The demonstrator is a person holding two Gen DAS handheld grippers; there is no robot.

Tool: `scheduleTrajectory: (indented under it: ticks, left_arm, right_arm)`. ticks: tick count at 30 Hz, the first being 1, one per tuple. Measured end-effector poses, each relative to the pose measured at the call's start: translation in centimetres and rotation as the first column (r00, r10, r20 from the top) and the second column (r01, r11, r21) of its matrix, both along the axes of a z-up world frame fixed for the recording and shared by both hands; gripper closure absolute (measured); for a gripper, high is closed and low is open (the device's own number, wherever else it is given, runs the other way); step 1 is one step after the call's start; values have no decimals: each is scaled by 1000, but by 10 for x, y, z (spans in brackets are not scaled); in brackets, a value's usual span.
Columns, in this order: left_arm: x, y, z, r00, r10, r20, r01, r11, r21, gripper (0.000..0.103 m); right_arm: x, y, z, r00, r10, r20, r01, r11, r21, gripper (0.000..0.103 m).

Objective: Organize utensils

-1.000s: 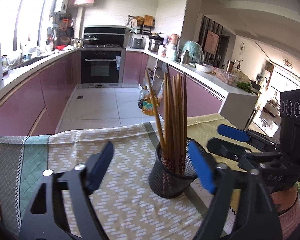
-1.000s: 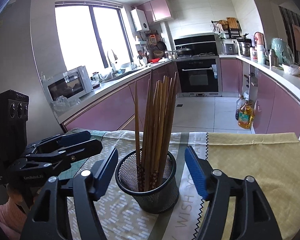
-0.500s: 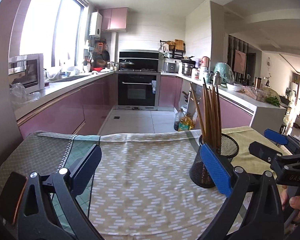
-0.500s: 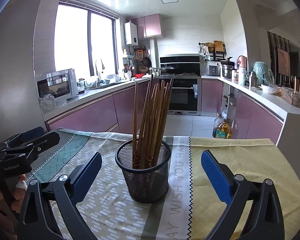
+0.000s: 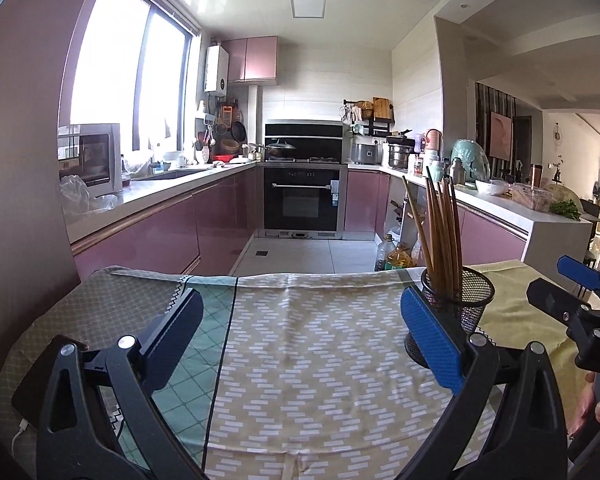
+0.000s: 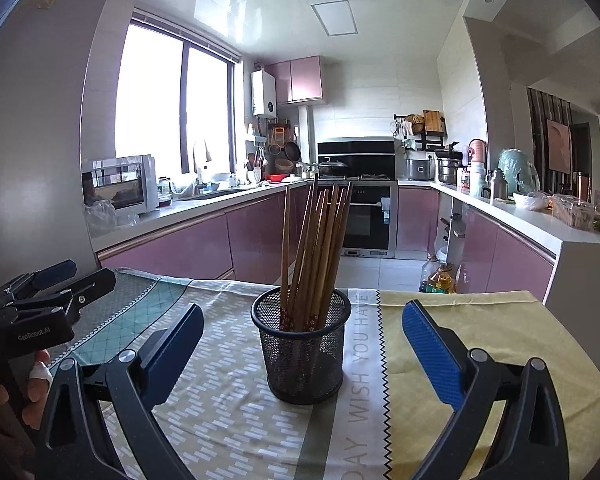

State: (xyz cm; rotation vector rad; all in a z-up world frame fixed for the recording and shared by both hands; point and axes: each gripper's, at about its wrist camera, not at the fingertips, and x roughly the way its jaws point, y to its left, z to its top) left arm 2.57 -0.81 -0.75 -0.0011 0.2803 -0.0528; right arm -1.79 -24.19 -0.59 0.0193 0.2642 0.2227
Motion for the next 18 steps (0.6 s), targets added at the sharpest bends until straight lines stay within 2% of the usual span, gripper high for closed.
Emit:
scheduleTrajectory:
  ticks: [18]
  left_arm:
    - [-13, 1, 4, 999, -1, 34, 1, 1000, -18, 6]
  right_arm:
    - [-13, 2, 3, 999, -23, 49, 22, 1000, 8, 7]
